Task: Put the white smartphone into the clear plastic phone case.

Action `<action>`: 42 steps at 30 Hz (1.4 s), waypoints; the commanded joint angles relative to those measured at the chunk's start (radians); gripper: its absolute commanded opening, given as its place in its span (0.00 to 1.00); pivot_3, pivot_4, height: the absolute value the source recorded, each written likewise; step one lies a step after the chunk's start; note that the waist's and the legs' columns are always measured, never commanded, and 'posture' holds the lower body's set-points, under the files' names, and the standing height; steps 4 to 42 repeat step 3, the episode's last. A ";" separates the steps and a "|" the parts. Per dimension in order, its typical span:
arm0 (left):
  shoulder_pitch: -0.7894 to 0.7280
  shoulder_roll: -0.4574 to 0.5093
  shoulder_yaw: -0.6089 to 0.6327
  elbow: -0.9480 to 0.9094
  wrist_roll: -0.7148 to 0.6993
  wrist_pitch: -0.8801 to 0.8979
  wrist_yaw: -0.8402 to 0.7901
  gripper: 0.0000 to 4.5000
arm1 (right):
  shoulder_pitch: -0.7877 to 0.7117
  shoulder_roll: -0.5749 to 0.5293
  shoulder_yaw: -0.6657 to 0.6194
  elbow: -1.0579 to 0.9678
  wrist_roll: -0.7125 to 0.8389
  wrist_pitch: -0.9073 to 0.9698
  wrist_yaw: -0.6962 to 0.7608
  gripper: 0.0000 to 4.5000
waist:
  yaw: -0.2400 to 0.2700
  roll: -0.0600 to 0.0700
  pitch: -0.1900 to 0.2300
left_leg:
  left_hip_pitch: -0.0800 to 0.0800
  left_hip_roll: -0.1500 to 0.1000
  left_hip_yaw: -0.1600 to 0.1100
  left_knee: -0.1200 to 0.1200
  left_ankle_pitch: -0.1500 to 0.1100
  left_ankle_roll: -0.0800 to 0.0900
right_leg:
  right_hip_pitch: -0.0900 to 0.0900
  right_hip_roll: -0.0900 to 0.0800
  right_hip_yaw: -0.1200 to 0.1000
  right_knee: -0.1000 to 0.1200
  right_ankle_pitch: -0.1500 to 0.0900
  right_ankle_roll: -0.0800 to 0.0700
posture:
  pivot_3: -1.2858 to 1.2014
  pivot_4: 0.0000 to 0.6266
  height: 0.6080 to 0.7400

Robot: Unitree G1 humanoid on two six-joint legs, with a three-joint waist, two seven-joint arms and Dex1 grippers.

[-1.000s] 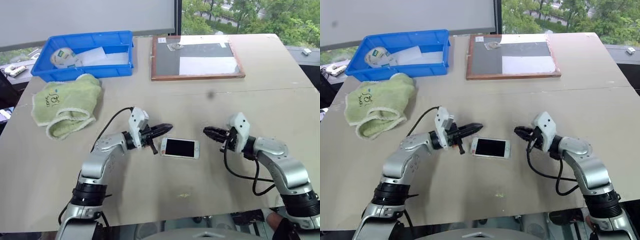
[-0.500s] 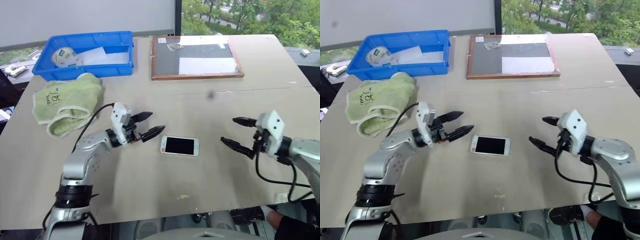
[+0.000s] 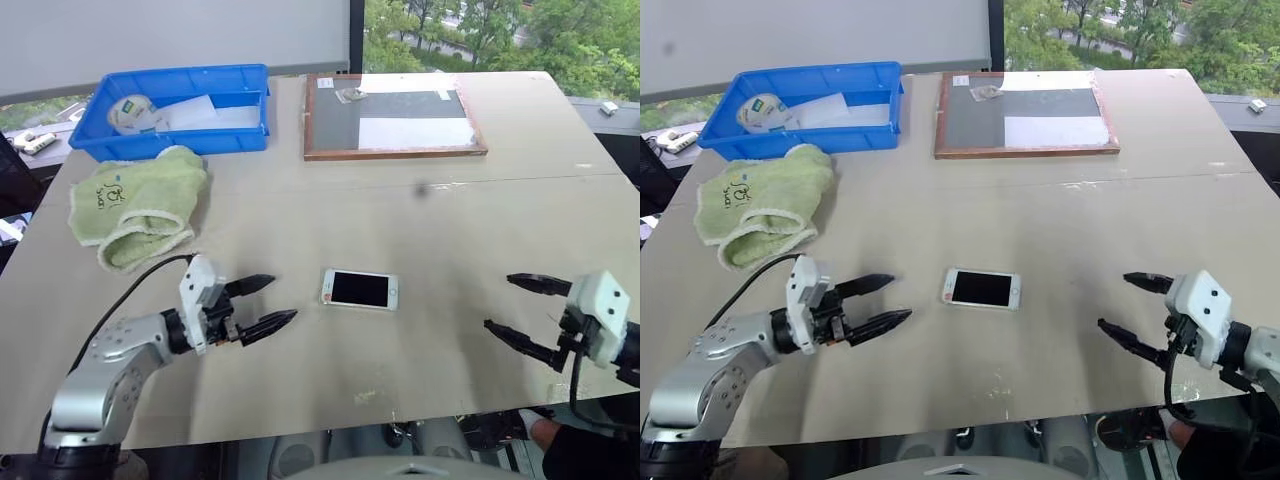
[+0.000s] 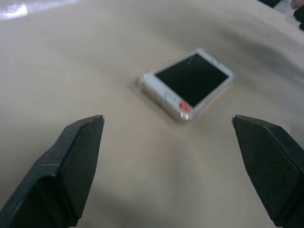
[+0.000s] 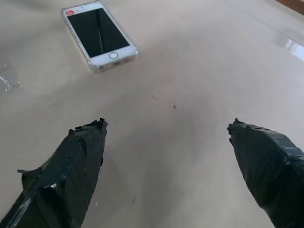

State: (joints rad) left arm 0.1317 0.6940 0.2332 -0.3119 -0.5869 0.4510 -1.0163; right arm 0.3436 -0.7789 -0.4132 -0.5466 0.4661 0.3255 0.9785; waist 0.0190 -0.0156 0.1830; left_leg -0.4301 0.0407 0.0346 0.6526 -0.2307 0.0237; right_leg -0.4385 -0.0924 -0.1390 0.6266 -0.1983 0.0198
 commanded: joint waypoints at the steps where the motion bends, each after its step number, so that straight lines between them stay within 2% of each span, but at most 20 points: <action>1: -0.015 -0.001 0.046 -0.032 -0.025 0.007 0.046 0.99 | 0.021 0.020 -0.048 -0.016 0.016 -0.043 -0.004 1.00 | 0.002 0.000 0.000 | 0.000 0.000 -0.001 0.001 0.000 0.000 | 0.000 0.002 0.002 0.000 0.000 0.000 | 0.52 0.24 1.00; 42: -0.033 0.001 0.054 -0.024 -0.038 0.023 0.063 0.99 | 0.038 0.034 -0.055 -0.024 0.028 -0.049 -0.009 1.00 | 0.005 0.000 0.000 | 0.000 0.000 -0.002 0.001 0.000 0.000 | 0.001 0.005 0.004 0.000 0.000 0.000 | 0.52 0.24 1.00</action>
